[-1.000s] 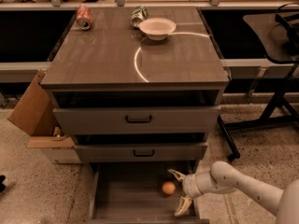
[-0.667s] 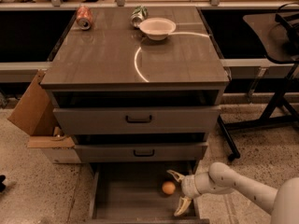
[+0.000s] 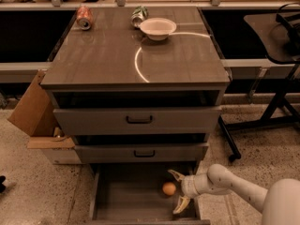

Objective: Pick orange from bottom drawer and place on counter

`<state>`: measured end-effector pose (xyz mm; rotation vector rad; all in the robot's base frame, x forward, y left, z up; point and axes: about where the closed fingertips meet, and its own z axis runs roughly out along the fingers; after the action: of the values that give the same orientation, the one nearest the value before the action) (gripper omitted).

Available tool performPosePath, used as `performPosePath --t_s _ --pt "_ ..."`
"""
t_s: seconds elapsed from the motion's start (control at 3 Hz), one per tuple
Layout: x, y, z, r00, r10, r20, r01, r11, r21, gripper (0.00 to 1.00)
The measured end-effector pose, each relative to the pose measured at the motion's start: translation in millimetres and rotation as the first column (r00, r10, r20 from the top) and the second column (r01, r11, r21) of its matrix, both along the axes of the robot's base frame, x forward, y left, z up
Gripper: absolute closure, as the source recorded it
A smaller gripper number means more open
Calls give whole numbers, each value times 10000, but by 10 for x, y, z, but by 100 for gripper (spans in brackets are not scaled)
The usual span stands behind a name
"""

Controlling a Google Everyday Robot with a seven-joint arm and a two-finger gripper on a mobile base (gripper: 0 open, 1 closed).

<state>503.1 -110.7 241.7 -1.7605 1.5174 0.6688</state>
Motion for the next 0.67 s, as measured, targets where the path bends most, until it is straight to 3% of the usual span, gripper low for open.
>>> performPosePath --t_s 0.67 --pt "106 64 -274 9985 -481 -253 488 9984 294 0"
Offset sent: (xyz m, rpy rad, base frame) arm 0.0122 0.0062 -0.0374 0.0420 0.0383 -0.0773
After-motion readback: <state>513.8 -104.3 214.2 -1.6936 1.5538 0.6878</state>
